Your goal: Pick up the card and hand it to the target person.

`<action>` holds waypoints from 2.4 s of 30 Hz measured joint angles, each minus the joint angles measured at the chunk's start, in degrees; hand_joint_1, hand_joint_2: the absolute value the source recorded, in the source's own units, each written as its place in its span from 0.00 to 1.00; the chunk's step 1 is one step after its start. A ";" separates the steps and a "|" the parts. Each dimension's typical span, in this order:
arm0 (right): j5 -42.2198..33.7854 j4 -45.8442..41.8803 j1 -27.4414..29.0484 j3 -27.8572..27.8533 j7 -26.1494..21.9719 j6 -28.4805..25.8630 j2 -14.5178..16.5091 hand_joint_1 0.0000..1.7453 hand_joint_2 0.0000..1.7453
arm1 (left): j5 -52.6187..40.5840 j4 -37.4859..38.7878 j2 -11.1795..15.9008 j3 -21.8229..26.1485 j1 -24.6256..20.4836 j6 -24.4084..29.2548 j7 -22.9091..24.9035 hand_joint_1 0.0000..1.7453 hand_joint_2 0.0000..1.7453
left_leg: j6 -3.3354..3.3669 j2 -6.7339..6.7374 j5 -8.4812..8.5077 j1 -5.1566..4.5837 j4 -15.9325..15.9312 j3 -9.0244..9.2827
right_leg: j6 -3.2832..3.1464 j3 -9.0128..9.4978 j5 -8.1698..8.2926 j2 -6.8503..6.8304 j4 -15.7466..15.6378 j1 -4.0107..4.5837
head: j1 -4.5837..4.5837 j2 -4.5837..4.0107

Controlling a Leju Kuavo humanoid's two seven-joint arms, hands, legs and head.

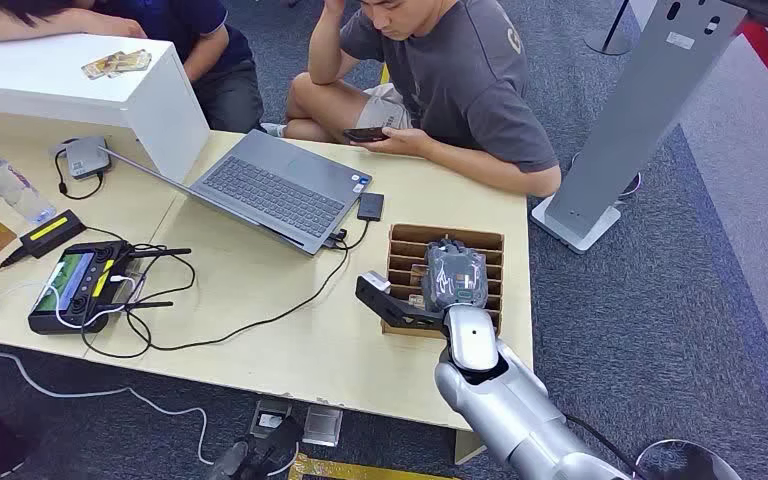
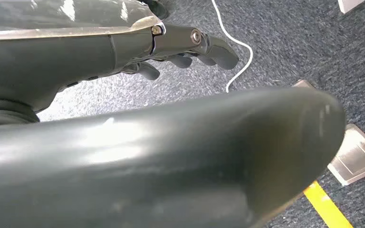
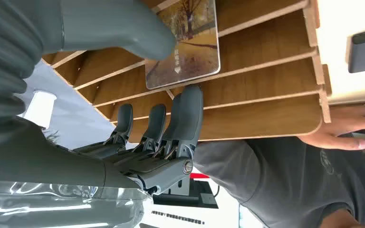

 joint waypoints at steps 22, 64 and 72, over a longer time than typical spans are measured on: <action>0.17 1.83 -0.84 0.12 0.28 0.44 0.55 0.81 1.00 | -0.37 0.00 -0.02 -0.05 0.00 0.00 0.07 0.00 0.00 | 0.00 0.02 0.00 0.00 0.00 0.08 | 0.00 0.05 0.00 0.01 0.00 0.00 | 0.01 0.00; -7.03 -21.29 1.71 -3.41 0.15 -0.24 -4.34 0.83 1.00 | -0.78 0.00 0.00 0.56 1.22 0.79 -0.12 0.00 0.00 | 0.00 0.05 0.00 0.00 0.01 0.05 | -0.01 0.01 0.01 0.05 0.00 0.00 | 0.02 0.00; -7.03 -26.91 0.70 -5.59 0.70 -1.60 -6.35 0.85 1.00 | -1.17 0.00 -0.02 0.59 1.33 0.79 -0.26 0.00 0.00 | 0.00 0.05 0.00 0.00 0.01 0.06 | -0.01 0.01 0.01 0.05 0.00 0.00 | -0.01 0.00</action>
